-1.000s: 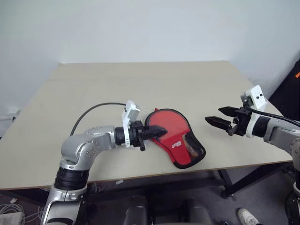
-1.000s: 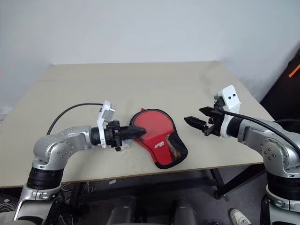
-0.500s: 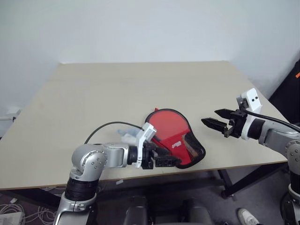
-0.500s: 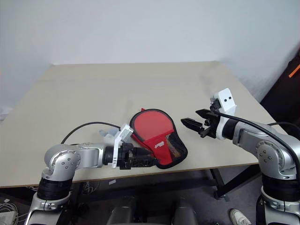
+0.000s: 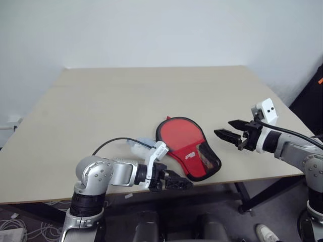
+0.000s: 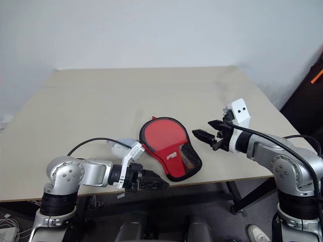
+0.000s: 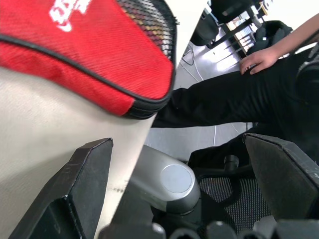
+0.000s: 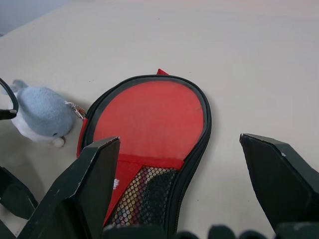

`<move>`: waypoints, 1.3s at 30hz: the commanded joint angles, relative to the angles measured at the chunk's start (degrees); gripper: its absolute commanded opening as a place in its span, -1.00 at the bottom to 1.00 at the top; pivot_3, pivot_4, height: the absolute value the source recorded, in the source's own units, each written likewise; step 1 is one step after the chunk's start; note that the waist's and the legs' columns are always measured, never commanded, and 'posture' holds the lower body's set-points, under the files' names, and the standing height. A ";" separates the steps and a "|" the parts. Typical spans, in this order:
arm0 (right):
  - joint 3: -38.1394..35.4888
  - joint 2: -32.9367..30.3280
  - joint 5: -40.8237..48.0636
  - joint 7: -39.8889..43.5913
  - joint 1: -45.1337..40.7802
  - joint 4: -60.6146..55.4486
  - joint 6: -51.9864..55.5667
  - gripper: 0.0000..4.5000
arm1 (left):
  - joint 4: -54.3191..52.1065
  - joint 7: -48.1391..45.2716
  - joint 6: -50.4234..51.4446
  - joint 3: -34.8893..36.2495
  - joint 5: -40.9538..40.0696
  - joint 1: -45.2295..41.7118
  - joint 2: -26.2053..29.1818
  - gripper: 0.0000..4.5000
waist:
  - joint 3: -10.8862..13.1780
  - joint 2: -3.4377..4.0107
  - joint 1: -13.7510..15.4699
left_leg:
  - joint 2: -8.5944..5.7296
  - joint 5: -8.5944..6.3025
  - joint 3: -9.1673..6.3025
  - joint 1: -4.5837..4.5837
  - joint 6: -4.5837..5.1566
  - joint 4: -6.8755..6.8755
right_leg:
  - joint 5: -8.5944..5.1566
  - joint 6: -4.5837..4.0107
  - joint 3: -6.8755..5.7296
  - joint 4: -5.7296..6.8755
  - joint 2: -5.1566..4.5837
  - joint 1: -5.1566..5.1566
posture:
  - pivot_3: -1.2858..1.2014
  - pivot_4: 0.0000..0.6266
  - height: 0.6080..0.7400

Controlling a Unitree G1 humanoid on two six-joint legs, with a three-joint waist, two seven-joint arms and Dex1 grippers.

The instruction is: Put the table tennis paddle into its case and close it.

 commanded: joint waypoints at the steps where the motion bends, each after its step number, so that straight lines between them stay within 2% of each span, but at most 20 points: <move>1: -1.25 0.54 1.18 -0.75 -0.63 -2.31 -0.39 0.87 | 1.17 2.14 0.43 0.24 -0.57 -0.07 -1.78 0.98 | -0.01 0.02 0.03 | 0.00 0.00 0.00 0.00 0.00 0.00 | 0.00 0.00 0.00 0.00 0.00 0.01 | 0.03 -1.00 -0.30; 17: 0.38 2.46 1.88 -2.62 -2.33 -2.80 -0.29 0.87 | 11.52 22.76 0.43 5.54 -0.49 -2.49 -15.44 0.98 | -0.14 0.22 1.79 | -0.17 -0.01 -0.15 0.30 0.00 0.01 | 0.00 0.02 -0.02 -0.13 -0.14 0.41 | 0.03 -1.00 -0.30; 23: 1.18 3.02 2.17 -3.16 -3.07 -2.72 -0.20 0.87 | 15.24 31.45 0.43 10.04 -1.53 -4.62 -20.98 0.98 | -0.19 0.29 2.04 | -0.21 -0.01 -0.14 0.31 0.01 0.02 | 0.03 0.07 -0.02 -0.20 -0.16 0.46 | 0.03 -1.00 -0.30; 26: 1.30 3.02 2.18 -3.18 -3.37 -2.55 -0.15 0.87 | 17.01 36.59 0.43 12.95 -2.62 -5.35 -22.50 0.98 | -0.19 0.29 2.02 | -0.21 -0.02 -0.14 0.31 0.02 0.02 | 0.05 0.10 -0.03 -0.21 -0.19 0.46 | 0.03 -1.00 -0.30; 34: 1.55 2.13 1.54 -2.27 -4.99 -0.98 -0.32 0.87 | 23.12 48.17 0.43 14.63 -10.10 -8.46 -21.26 0.98 | -0.20 0.28 1.90 | -0.16 -0.07 -0.15 0.38 0.10 0.01 | 0.05 0.10 -0.08 -0.22 -0.18 0.49 | 0.03 -1.00 -0.30; 39: 1.70 2.18 1.37 -2.18 -6.48 0.12 -0.24 0.87 | 27.50 57.56 0.43 19.25 -12.03 -11.37 -22.88 0.98 | -0.21 0.26 1.71 | -0.15 -0.17 -0.17 0.40 0.29 0.00 | 0.05 0.10 -0.08 -0.24 -0.18 0.50 | 0.03 -1.00 -0.30</move>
